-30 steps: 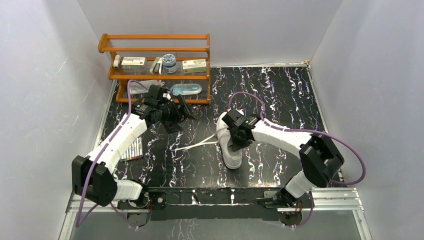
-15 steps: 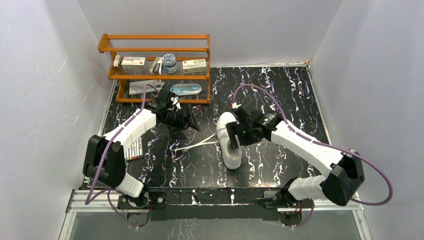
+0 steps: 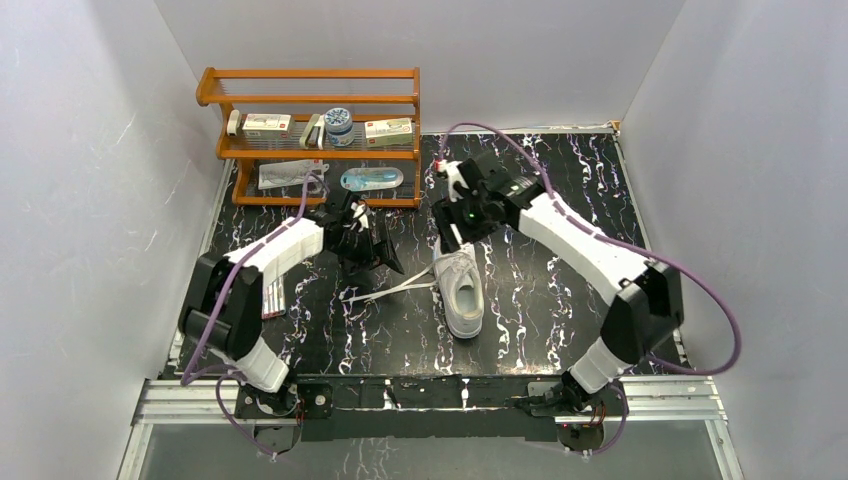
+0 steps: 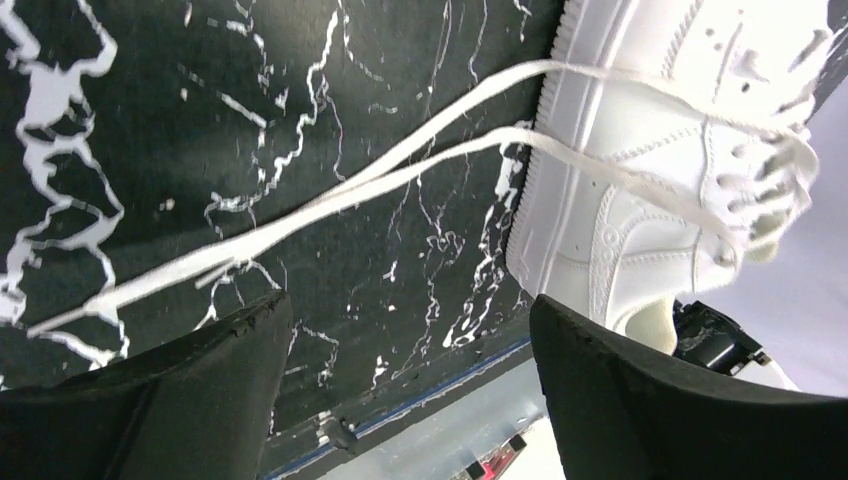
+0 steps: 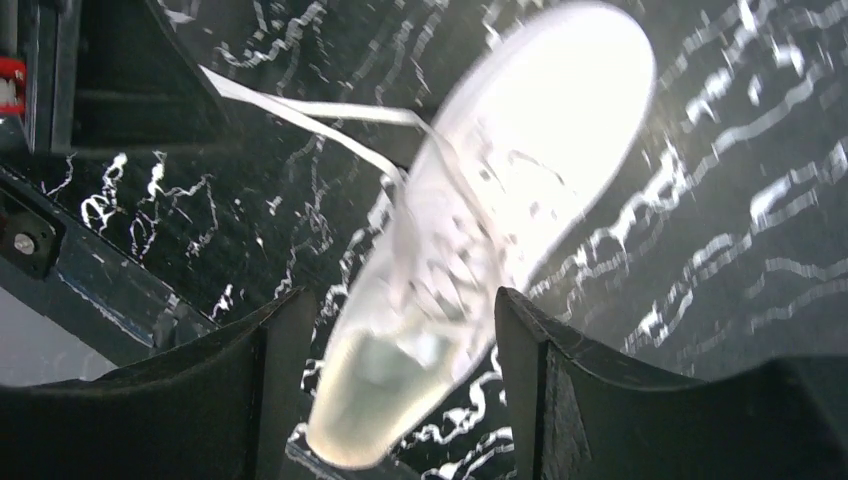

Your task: Tie the shoes

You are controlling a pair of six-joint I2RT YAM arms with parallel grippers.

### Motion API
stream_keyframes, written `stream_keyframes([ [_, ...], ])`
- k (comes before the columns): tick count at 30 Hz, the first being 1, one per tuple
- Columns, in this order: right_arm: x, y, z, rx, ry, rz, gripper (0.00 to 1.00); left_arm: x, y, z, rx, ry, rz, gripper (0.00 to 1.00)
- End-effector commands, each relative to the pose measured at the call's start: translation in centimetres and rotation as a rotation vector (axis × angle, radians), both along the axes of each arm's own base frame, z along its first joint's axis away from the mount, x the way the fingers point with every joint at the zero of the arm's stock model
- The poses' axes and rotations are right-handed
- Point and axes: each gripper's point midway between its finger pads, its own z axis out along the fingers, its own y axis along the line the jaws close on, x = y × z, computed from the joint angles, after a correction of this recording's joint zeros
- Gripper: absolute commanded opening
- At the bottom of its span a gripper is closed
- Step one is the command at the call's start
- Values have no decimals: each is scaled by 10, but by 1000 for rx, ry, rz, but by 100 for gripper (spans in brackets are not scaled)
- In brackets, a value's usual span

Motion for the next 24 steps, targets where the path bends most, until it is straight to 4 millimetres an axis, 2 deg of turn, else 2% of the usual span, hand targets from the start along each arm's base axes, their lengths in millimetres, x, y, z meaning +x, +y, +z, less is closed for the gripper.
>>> stream_keyframes([
  [1, 20, 53, 13, 83, -111, 191, 73, -18, 15, 16, 30, -22, 42, 86],
  [3, 28, 71, 4, 103, -141, 236, 71, -23, 27, 18, 78, -45, 71, 86],
  [5, 27, 91, -13, 91, -191, 359, 68, -26, 38, 27, 100, -76, 110, 86],
  [9, 33, 111, -52, -9, -240, 530, 61, -38, 52, 48, 107, -141, 152, 86],
  [13, 39, 108, -88, -93, -232, 628, 56, -53, 61, 71, 93, -202, 164, 86],
  [15, 32, 108, -103, -106, -230, 709, 54, -60, 66, 78, 97, -212, 164, 86],
  [20, 46, 114, -118, -194, -309, 749, 54, -72, 72, 85, 109, -206, 150, 86],
  [24, 51, 104, -130, -277, -301, 781, 54, -75, 73, 91, 110, -211, 137, 86],
])
